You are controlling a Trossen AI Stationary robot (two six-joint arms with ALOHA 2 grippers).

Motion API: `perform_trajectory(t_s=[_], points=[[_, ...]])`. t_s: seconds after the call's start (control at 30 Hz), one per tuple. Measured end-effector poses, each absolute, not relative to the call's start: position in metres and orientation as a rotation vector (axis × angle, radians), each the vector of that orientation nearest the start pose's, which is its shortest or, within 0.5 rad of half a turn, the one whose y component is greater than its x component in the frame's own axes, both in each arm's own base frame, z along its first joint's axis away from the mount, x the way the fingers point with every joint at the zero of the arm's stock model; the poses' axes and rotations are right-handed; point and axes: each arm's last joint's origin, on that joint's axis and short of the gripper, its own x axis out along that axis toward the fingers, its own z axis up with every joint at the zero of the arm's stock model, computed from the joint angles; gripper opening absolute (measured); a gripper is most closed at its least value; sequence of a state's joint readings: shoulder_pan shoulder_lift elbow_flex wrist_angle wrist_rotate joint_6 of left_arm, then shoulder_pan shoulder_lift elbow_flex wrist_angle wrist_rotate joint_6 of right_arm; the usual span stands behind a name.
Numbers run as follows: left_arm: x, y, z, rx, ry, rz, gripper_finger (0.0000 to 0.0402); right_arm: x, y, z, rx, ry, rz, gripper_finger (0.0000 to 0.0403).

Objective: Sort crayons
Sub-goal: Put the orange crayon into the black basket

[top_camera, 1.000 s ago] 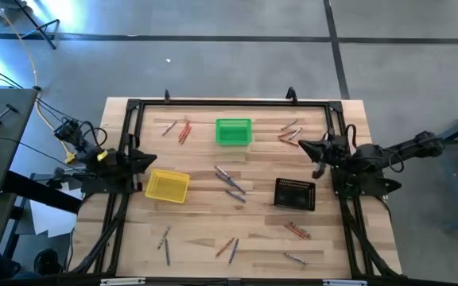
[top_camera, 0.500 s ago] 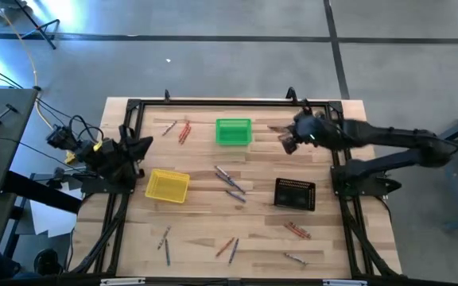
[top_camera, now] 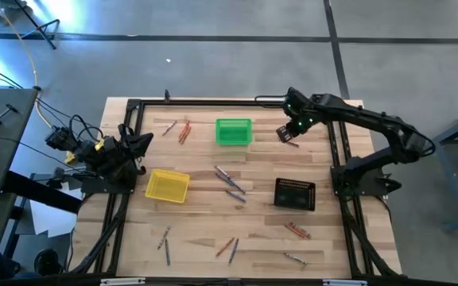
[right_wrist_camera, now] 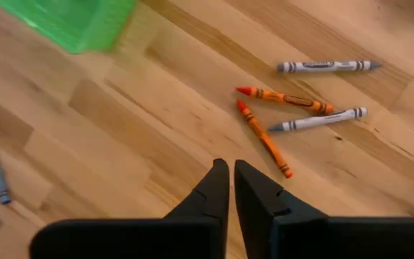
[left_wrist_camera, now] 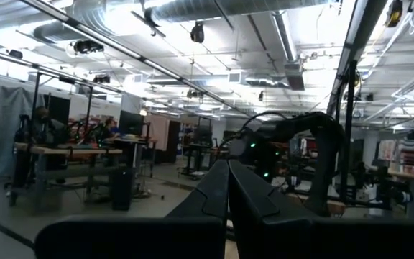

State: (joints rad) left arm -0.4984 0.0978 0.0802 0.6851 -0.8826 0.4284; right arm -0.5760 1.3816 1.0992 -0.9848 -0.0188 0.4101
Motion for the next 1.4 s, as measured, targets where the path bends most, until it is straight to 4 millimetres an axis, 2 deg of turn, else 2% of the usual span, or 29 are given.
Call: perform_trajectory(t_s=[0.3,0.43,0.8,1.1,1.23,1.4], points=[[0.074,-0.014,0.236,-0.037,-0.403,0.479,0.0003,0.223,-0.147,0.233,0.768,1.24,-0.697,0.0096],[0.076,-0.015,0.233,-0.017,-0.367,0.494,0.0003,0.227,-0.15,0.222,0.774,1.284,-0.698,0.0116],[0.075,-0.015,0.234,0.055,-0.362,0.496,0.0003,0.236,-0.156,0.194,0.744,1.419,-0.652,0.0119],[0.066,-0.016,0.251,0.133,-0.592,0.352,0.0003,0.239,-0.161,0.172,0.648,1.536,-0.686,0.0119],[0.064,-0.015,0.259,0.114,-0.613,0.34,0.0003,0.239,-0.164,0.165,0.638,1.571,-0.642,0.0119],[0.064,-0.014,0.259,0.098,-0.598,0.361,0.0003,0.236,-0.171,0.157,0.645,1.6,-0.598,0.0119]])
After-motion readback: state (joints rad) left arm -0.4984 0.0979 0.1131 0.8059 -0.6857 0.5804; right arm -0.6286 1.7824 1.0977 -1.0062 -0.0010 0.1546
